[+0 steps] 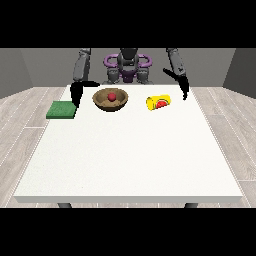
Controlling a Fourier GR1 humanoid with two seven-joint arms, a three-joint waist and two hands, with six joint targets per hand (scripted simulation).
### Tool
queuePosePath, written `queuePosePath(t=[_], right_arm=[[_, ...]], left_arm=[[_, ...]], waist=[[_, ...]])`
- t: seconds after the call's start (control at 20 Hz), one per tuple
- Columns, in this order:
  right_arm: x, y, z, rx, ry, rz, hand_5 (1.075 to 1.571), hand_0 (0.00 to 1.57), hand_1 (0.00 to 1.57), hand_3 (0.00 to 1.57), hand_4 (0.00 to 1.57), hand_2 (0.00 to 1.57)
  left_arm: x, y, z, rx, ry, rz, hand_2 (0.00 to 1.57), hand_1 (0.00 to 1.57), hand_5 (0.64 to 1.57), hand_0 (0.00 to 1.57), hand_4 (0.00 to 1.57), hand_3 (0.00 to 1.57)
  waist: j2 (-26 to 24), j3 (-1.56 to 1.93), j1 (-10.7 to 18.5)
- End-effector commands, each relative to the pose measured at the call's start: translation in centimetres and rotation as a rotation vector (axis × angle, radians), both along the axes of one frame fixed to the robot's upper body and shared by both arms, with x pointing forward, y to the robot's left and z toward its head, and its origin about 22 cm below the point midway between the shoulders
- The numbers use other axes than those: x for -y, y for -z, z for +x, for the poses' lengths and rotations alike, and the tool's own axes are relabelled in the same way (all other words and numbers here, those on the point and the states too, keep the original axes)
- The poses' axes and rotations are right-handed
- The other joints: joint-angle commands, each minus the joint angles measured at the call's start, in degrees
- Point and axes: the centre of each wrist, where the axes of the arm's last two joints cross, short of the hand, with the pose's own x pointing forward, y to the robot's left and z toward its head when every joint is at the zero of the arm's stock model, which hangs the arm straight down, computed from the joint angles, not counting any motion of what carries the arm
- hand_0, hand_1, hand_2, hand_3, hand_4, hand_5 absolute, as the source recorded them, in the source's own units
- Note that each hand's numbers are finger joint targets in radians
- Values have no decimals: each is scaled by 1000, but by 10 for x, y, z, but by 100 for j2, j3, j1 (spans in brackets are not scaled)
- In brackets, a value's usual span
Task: Pick the cup and pour the ball into the bowl, then pick the bowl and place it on the pad
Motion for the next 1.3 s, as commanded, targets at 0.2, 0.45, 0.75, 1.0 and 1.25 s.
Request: queuePosePath(t=[0.2,0.45,0.75,1.0,1.25], right_arm=[[-26,42,-22,-93,0,71,1570,0,0,0,0,0],[-53,36,0,-87,26,93,1570,0,0,0,0,0],[-80,29,14,-53,28,87,1569,0,0,0,0,0],[-50,65,-31,-366,64,-252,1532,1571,1571,1571,1013,1571],[18,60,-56,-339,129,-733,1565,1571,1571,1571,1305,1571]], left_arm=[[10,-14,-1,0,32,-16,0,0,696,0,0,0],[25,-13,-5,54,78,-15,0,0,699,0,0,0],[-7,-39,9,119,68,12,0,0,696,0,0,0],[29,-56,24,177,154,-6,0,0,701,0,0,0],[34,-74,35,236,221,18,0,0,711,0,0,0]], waist=[[-68,42,80],[279,42,320],[546,41,332],[852,19,852],[1338,-29,1301]])
